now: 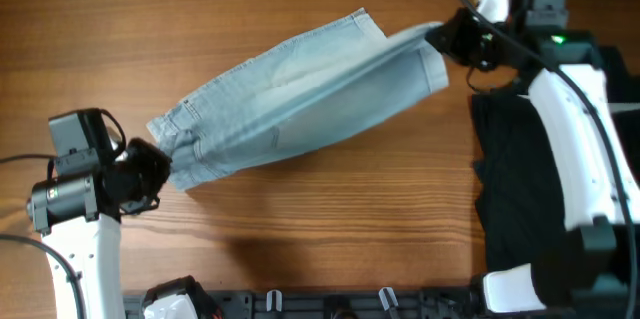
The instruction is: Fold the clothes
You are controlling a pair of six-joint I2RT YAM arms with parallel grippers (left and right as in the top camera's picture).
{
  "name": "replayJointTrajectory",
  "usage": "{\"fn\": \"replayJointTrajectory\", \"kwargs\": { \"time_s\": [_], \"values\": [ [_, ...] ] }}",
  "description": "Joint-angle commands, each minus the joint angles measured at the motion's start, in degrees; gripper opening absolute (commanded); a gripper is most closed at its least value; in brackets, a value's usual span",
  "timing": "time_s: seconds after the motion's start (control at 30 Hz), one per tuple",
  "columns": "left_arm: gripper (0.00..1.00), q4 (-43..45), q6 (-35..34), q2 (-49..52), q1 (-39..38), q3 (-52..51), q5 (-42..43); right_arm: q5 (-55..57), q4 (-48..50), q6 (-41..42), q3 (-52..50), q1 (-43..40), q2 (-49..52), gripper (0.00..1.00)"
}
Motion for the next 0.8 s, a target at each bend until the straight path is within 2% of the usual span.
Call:
{"fn": "replayJointTrajectory", "kwargs": {
  "time_s": [0.0, 0.23, 0.27, 0.3, 0.33, 0.37, 0.4, 0.43, 0.5, 0.63, 0.77],
  "values": [
    [0.04, 5.4, 0.5, 2.6, 0.6, 0.8, -6.7, 1.4, 6.5, 1.8, 2.1, 0.9, 6.6, 0.04],
    [0.04, 10.3, 1.1, 12.5, 0.6, 0.8, -8.7, 1.4, 12.2, 4.9, 2.0, 3.9, 17.2, 0.04],
    [0.05, 11.5, 1.9, 13.7, 0.6, 0.8, -8.6, 1.4, 12.9, 4.9, 2.0, 4.0, 17.9, 0.08],
    [0.08, 12.8, 2.3, 15.1, 0.6, 0.8, -8.6, 1.4, 14.2, 4.7, 2.0, 4.1, 18.4, 0.19],
    [0.12, 13.8, 2.3, 16.0, 0.6, 0.8, -8.6, 1.1, 17.1, 3.6, 1.9, 4.3, 18.9, 0.68],
    [0.35, 15.2, 2.3, 16.9, 0.6, 0.8, -8.9, -0.9, 19.8, -1.3, 1.9, 4.6, 19.5, 1.0],
    [0.54, 17.3, 3.0, 18.0, 0.6, 0.8, -9.1, -3.3, 20.5, -7.2, 1.9, 4.7, 19.8, 0.99],
    [0.63, 17.8, 3.6, 18.3, 0.6, 0.8, -9.0, -3.2, 18.9, -9.4, 1.9, 4.6, 19.8, 1.0],
    [0.73, 16.4, 5.6, 18.2, 0.6, 0.8, -9.0, -0.1, 13.2, -10.4, 1.9, 4.2, 19.8, 1.0],
    [0.75, 13.7, 7.1, 18.2, 0.6, 0.8, -9.0, 5.4, 5.5, -11.9, 1.8, 4.3, 19.8, 0.99],
    [0.63, 10.8, 8.5, 18.3, 0.6, 0.8, -8.6, 11.1, 5.1, -11.6, -1.3, 4.3, 20.7, 0.93]
  ]
}}
